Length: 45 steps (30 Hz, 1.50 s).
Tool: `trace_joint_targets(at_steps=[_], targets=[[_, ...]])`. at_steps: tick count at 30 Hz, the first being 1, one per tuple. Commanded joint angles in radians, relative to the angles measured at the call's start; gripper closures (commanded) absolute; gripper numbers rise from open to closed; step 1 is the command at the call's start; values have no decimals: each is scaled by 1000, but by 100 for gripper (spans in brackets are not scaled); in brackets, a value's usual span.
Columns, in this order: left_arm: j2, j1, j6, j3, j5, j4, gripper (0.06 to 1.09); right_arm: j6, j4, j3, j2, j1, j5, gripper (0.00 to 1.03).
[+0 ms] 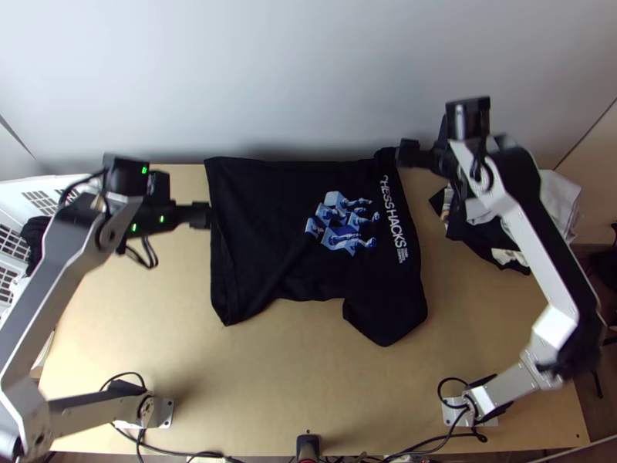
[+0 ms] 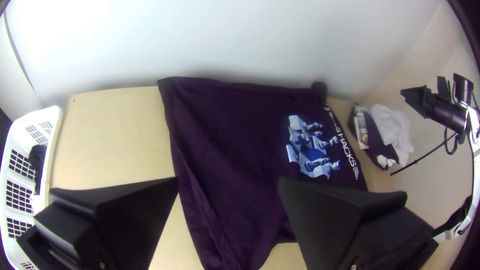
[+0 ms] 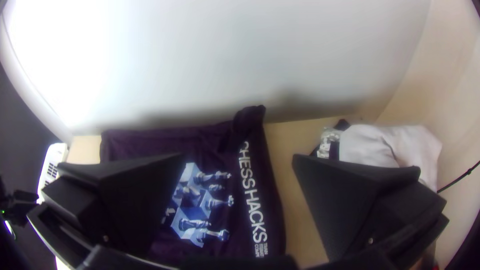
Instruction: Fold the t-shirt
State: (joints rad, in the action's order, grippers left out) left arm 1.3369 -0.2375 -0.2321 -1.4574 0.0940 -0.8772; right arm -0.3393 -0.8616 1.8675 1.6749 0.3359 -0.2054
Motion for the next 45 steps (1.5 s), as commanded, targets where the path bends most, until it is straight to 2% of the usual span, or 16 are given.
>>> trace_joint_targets(at_steps=[1, 4, 8, 15, 26, 29, 36, 40, 43, 45], targets=[[-206, -25, 50, 256, 1, 133, 10, 36, 62, -271, -231, 61, -5, 4], [-242, -26, 80, 347, 1, 162, 11, 54, 72, -386, -305, 77, -12, 4], [-300, -59, 106, 532, -11, 233, 11, 120, 134, -564, -412, 118, -94, 4], [-295, -131, 117, 709, -19, 293, 11, 126, 173, -749, -523, 147, -95, 4], [-150, -306, 117, 717, -19, 284, 11, 161, 184, -791, -531, 137, -106, 4], [-102, -326, 114, 704, -17, 268, 16, 166, 185, -791, -531, 137, -108, 4], [-19, -333, 102, 663, -17, 218, 16, 172, 185, -791, -531, 132, -109, 4], [-8, -333, 91, 670, -19, 196, 27, 174, 190, -791, -531, 132, -109, 4], [-10, -332, 93, 689, -19, 198, 47, 178, 190, -791, -531, 140, -109, 4], [-18, -329, 89, 690, -19, 205, 69, 197, 190, -794, -531, 157, -108, 4]])
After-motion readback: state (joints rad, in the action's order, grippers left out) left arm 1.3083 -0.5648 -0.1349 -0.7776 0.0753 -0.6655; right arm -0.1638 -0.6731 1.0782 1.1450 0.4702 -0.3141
